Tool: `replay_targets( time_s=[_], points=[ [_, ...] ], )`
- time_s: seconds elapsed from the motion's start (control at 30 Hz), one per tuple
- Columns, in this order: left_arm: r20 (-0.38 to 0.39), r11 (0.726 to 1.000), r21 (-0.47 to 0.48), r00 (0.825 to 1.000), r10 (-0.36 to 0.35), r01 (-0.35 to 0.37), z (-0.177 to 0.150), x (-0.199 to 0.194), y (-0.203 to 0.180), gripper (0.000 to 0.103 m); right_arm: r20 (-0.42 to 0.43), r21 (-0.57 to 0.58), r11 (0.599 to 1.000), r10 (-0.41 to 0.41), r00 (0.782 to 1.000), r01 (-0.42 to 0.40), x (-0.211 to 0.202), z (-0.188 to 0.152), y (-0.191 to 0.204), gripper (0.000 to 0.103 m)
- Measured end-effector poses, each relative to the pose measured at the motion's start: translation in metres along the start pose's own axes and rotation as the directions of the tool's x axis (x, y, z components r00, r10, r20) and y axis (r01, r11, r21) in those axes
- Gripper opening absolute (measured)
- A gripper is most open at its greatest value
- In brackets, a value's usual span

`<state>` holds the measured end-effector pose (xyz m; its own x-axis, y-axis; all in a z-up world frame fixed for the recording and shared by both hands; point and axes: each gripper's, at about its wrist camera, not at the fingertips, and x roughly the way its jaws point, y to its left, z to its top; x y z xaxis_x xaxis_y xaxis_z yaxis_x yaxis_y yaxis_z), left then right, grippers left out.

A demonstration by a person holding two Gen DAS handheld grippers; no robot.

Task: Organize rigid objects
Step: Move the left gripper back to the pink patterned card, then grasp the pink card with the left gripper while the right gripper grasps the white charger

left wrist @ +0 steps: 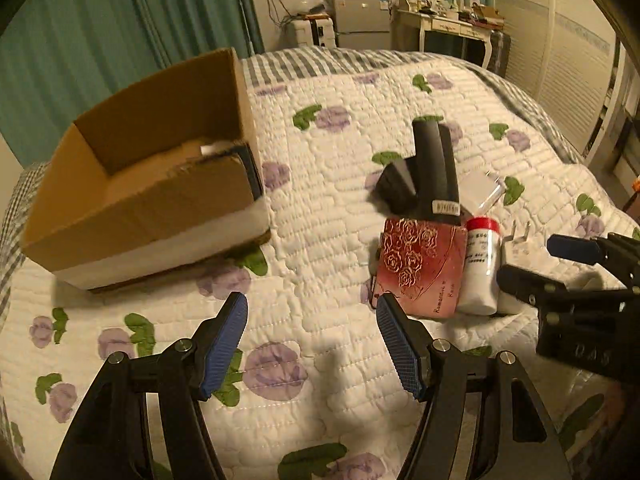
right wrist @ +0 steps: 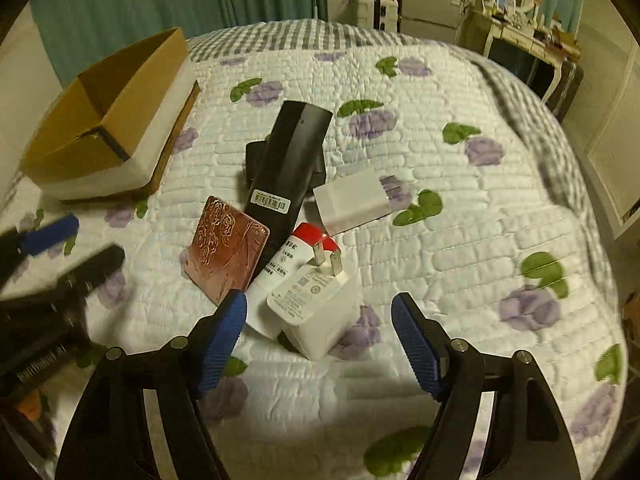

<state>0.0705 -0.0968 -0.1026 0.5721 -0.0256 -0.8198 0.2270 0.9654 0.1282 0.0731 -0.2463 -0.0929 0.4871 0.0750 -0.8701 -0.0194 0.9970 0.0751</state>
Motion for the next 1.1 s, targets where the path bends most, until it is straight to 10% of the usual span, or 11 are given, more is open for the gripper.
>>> replay_targets(
  time_s=[0.47,1.1],
  points=[
    [-0.030,0.996,0.047,0.997,-0.074,0.075,-0.001,0.015,-0.017,0.070,0.051,0.059,0.998,0.004,0.999,-0.007,-0.005,0.005,-0.010,0.031],
    [-0.081,0.981,0.093,0.983,-0.162,0.169,0.024,0.062,-0.071,0.071,0.065,0.110,0.993,-0.052,0.996,0.045,-0.001,0.010,-0.027,0.029]
  ],
)
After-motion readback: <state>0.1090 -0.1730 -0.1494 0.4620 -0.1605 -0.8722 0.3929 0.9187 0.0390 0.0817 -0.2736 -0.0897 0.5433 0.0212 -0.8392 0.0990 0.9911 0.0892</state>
